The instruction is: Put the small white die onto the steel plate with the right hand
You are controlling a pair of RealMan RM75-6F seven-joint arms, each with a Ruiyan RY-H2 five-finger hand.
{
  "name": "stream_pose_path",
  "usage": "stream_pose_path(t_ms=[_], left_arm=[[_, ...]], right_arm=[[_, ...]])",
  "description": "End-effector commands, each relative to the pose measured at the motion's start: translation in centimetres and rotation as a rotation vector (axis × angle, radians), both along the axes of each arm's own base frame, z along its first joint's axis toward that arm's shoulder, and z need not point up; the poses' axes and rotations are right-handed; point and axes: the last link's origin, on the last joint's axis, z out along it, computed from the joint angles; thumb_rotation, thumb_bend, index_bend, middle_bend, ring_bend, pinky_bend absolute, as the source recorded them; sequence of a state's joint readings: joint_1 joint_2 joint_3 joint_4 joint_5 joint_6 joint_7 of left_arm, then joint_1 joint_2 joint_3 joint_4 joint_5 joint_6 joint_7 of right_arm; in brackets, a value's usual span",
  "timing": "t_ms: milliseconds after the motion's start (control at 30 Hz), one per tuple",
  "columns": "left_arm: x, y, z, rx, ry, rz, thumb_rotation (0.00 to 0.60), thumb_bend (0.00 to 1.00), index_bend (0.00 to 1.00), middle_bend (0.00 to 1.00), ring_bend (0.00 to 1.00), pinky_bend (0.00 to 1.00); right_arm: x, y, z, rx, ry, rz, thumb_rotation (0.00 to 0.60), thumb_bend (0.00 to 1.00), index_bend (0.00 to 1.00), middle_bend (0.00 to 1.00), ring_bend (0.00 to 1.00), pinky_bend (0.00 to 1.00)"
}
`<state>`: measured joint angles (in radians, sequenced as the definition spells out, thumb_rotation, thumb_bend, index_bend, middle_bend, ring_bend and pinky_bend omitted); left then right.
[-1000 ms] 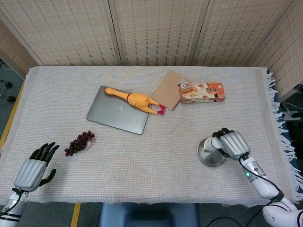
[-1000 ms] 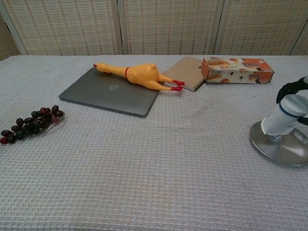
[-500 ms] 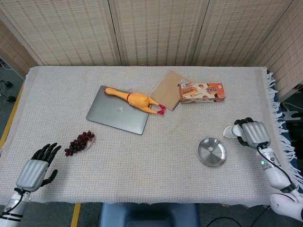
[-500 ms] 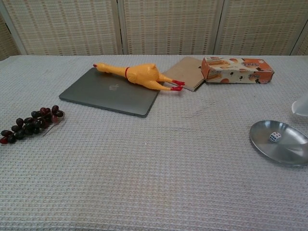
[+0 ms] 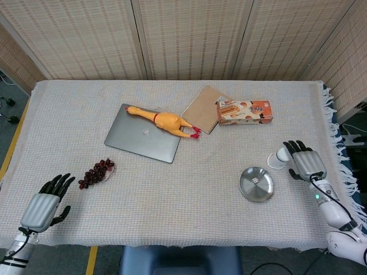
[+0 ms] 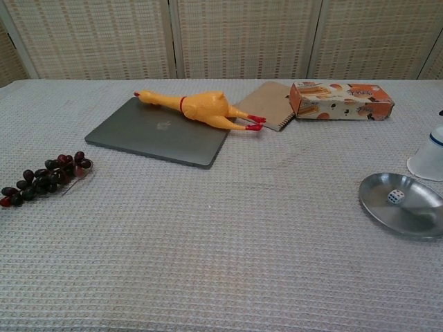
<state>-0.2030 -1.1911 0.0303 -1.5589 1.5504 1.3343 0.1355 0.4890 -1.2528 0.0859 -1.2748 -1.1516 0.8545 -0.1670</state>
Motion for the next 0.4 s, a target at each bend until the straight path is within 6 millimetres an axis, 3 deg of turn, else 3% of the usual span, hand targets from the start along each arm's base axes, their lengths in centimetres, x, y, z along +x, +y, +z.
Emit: stream_pose_path(t_ms=[33,133,200,267,400], left_arm=[[0.0,-0.1,0.1,0.004,-0.003,-0.002,0.600,0.41,0.00,0.00,0.00,0.17],[0.0,-0.1,0.3,0.014,-0.006,0.001,0.600,0.41,0.00,0.00,0.00,0.17],[-0.1,0.0,0.4,0.022,-0.011,0.002,0.600,0.41,0.00,0.00,0.00,0.17],[-0.2,0.0,0.5,0.028,-0.014,0.004,0.600,0.41,0.00,0.00,0.00,0.17],[-0.2,0.1,0.6,0.033,-0.017,0.000,0.600,0.41,0.00,0.00,0.00,0.17]], right_arm=[[0.3,1.6,1.4,-0.039,-0.025,0.003,0.600,0.28,0.00,0.00,0.00,0.15],[1.5,4.5,3.3,-0.152,-0.100,0.080,0.600,0.28,0.00,0.00,0.00,0.11],[2.1,8.1,4.6,-0.260,-0.145,0.175,0.600,0.28,0.00,0.00,0.00,0.09],[2.0,11.5,5.3,-0.345,-0.150,0.240,0.600,0.28,0.00,0.00,0.00,0.06],[1.1,15.2,5.6,-0.391,-0.091,0.247,0.600,0.28,0.00,0.00,0.00,0.01]])
